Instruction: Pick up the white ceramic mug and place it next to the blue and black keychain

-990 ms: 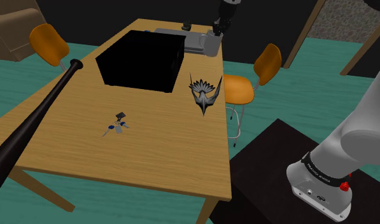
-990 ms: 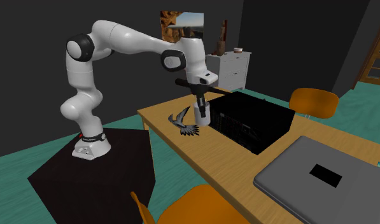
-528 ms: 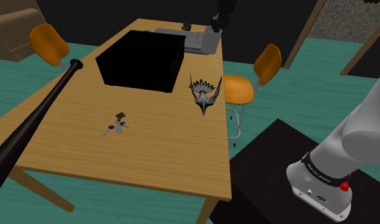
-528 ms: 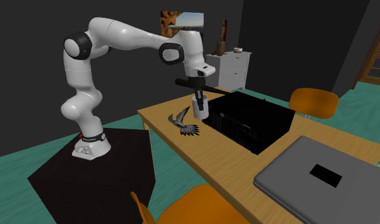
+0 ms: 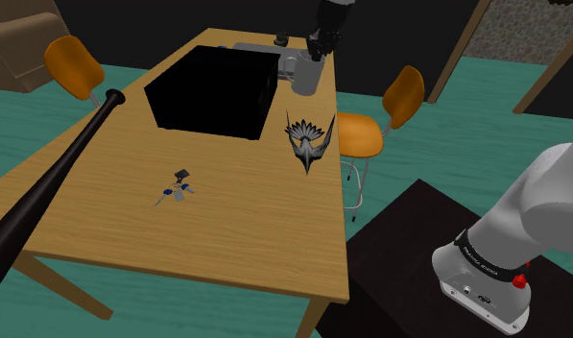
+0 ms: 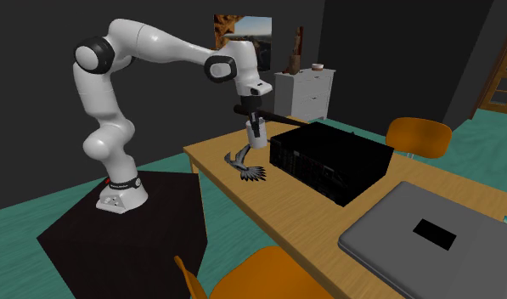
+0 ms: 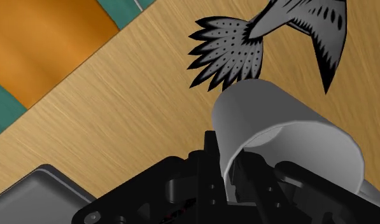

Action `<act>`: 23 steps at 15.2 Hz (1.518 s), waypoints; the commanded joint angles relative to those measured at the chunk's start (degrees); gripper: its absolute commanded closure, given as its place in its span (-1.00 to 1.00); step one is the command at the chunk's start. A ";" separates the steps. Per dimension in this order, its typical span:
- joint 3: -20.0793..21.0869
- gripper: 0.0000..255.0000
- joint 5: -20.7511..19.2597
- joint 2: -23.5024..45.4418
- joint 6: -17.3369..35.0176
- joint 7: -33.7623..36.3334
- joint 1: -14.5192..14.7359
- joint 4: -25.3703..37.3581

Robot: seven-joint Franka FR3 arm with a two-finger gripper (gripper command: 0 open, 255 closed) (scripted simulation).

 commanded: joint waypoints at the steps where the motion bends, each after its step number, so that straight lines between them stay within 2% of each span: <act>1: 1.40 1.00 -0.65 -1.88 0.08 3.09 1.38 -1.86; 12: 9.60 1.00 -2.41 -8.15 0.96 18.43 7.83 -8.88; 23: 18.80 1.00 -3.94 -7.71 0.04 34.50 14.09 -7.90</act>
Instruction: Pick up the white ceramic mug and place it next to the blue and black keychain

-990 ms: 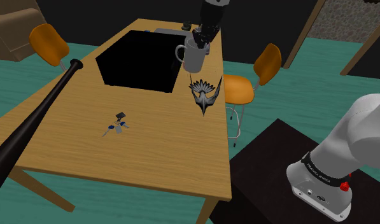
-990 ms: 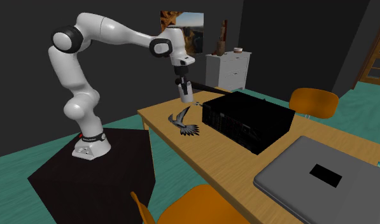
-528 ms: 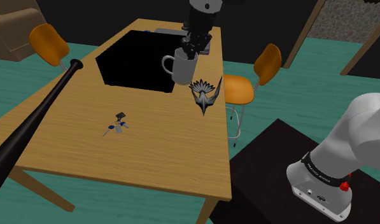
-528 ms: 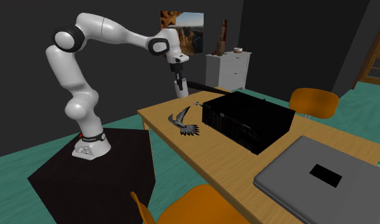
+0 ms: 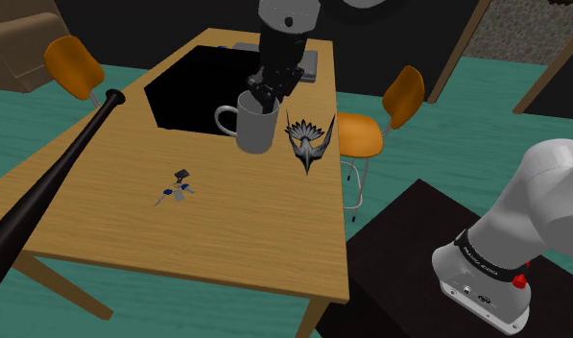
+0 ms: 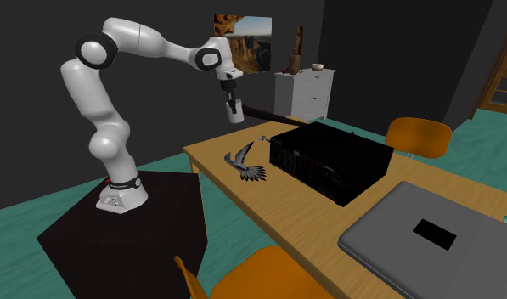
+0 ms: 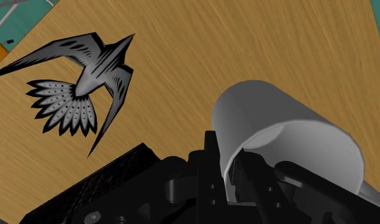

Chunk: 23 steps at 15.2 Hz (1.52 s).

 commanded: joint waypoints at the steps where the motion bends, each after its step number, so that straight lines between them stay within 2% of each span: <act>1: 1.77 1.00 -0.51 0.89 -0.48 3.20 1.14 1.23; 2: 3.29 1.00 -1.02 1.75 -0.81 5.93 2.15 2.26; 23: 3.74 1.00 -3.59 6.64 15.02 8.53 2.14 -9.01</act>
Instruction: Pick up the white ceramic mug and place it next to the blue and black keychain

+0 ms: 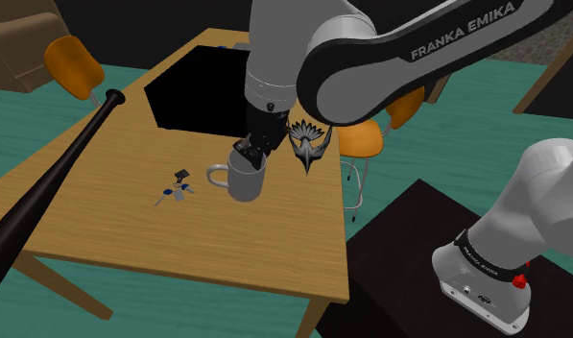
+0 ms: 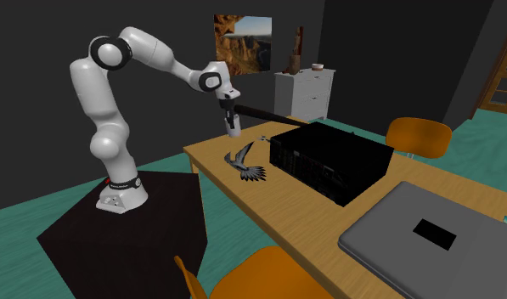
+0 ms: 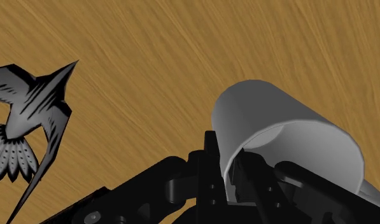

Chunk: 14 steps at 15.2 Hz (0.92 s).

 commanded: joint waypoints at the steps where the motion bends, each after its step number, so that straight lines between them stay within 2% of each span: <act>1: 0.05 1.00 -0.48 0.86 1.62 0.43 0.00 -0.78; 10: 0.00 1.00 -3.00 4.77 8.27 2.55 0.00 -3.82; 14: -0.01 1.00 -3.09 4.90 8.46 2.62 0.01 -3.90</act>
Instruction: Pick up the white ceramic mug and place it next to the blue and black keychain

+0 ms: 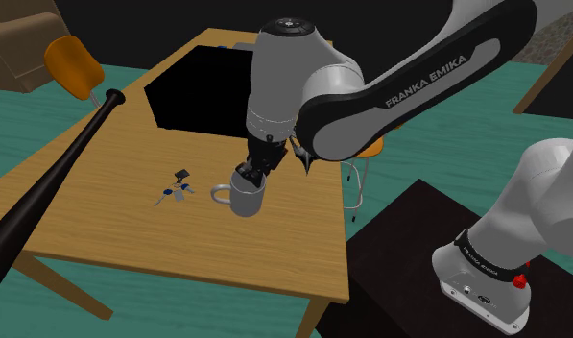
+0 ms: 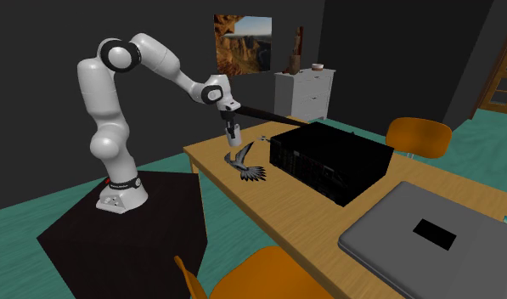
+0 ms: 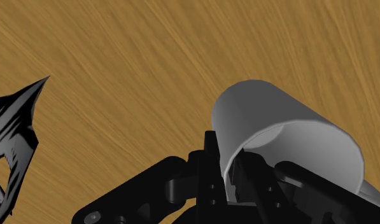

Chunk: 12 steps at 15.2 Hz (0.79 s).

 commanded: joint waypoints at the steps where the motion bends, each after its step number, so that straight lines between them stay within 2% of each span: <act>1: 0.00 1.00 -0.02 0.01 0.08 0.03 0.00 -0.05; 4: 0.00 1.00 -0.02 0.01 0.08 0.03 0.00 -0.05; 5: 0.00 -1.00 -0.02 0.01 0.08 0.03 0.00 -0.05; 10: 0.00 -1.00 -0.02 0.01 0.08 0.03 0.00 -0.05; 12: 0.21 -1.00 1.75 -2.95 -3.39 -1.20 0.03 0.67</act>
